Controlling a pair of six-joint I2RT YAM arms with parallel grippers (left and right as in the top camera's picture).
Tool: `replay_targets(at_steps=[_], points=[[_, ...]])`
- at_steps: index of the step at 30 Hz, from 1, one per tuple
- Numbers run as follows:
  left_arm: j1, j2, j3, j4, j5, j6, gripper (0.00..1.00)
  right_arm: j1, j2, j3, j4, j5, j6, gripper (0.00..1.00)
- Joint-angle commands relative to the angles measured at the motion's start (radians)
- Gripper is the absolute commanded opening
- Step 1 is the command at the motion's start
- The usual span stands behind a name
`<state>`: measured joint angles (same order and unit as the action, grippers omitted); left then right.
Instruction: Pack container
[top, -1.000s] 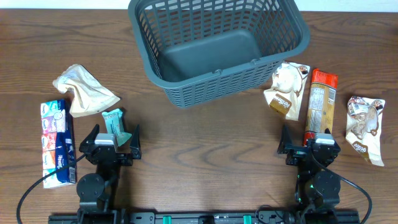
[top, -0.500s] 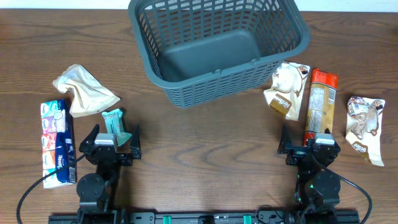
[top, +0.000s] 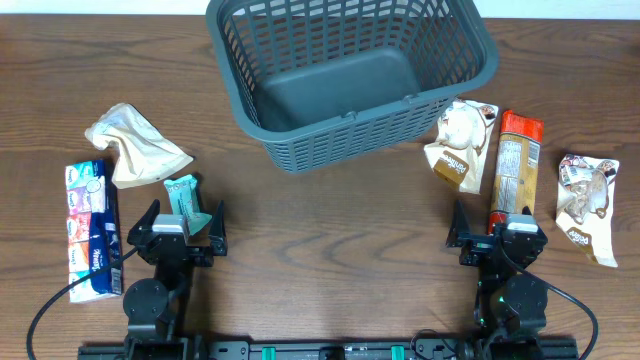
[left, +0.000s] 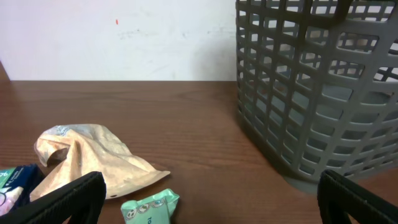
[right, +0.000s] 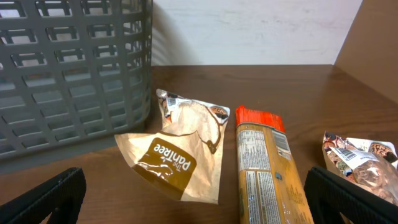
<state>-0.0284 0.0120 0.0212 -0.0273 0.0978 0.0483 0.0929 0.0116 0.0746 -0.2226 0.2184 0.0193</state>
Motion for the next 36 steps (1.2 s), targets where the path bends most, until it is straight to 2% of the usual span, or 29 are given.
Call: replay_targets(at_steps=[1, 31, 36], points=[[-0.002, -0.008, -0.017, -0.035, 0.007, -0.009, 0.99, -0.007, -0.006, -0.004, -0.002, 0.014, 0.018, 0.99], [-0.002, -0.008, -0.017, -0.035, 0.007, -0.009, 0.99, -0.007, -0.006, -0.004, 0.002, 0.018, 0.018, 0.99], [-0.002, -0.007, -0.017, -0.035, 0.006, -0.010, 0.99, -0.007, -0.006, -0.004, 0.003, -0.053, 0.074, 0.99]])
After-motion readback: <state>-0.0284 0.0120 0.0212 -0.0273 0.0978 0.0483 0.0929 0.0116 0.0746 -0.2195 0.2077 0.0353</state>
